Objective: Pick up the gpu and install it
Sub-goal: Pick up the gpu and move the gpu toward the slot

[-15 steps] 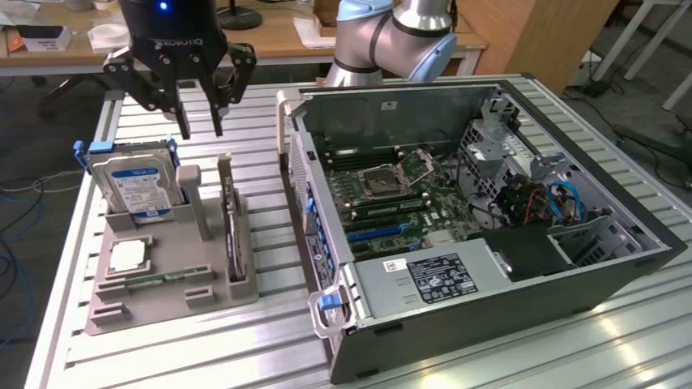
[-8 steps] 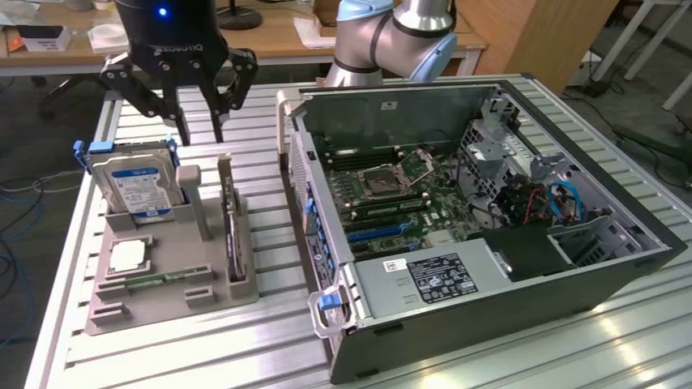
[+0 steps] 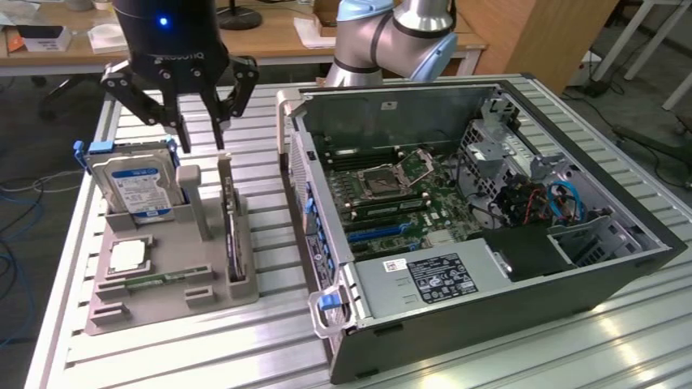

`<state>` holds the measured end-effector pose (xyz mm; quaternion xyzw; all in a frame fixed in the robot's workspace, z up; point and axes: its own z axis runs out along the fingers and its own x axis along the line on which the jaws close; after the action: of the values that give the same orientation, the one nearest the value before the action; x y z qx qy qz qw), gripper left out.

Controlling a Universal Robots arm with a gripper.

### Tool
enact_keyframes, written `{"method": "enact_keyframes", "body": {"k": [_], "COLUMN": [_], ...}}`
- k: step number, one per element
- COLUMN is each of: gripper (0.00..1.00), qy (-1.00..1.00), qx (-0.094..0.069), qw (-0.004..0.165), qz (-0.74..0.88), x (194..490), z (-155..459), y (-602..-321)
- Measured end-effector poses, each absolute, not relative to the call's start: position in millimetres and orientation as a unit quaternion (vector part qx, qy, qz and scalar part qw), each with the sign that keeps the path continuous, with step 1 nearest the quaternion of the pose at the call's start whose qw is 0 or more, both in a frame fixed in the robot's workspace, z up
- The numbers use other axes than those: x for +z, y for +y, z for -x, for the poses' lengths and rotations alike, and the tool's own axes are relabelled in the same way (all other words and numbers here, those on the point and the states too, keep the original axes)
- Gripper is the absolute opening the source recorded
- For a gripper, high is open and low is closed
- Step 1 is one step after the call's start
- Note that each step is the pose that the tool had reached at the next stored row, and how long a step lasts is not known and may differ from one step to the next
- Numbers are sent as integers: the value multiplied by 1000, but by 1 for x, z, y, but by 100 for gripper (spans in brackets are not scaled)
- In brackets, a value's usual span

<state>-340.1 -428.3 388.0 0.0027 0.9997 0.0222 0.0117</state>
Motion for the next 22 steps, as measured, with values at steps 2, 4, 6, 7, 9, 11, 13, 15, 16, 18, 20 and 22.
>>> {"method": "enact_keyframes", "body": {"k": [2, 4, 6, 7, 9, 11, 13, 15, 16, 18, 20, 22], "gripper": [41, 41, 41, 41, 41, 41, 41, 41, 41, 41, 41, 41], "qy": [1000, 1000, 1000, 1000, 1000, 1000, 1000, 1000, 1000, 1000, 1000, 1000], "qx": [22, 22, 22, 22, 22, 22, 22, 22, 22, 22, 22, 22], "qw": [12, 12, 12, 12, 12, 12, 11, 11, 11, 11, 11, 11], "qz": [-3, -3, -3, -3, -3, -3, -3, -3, -3, -3, -3, -3], "x": [386, 384, 383, 382, 381, 381, 380, 380, 380, 379, 379, 378], "z": [340, 340, 340, 340, 340, 340, 340, 340, 340, 340, 340, 340], "y": [-430, -431, -431, -432, -432, -432, -432, -432, -432, -432, -432, -432]}}
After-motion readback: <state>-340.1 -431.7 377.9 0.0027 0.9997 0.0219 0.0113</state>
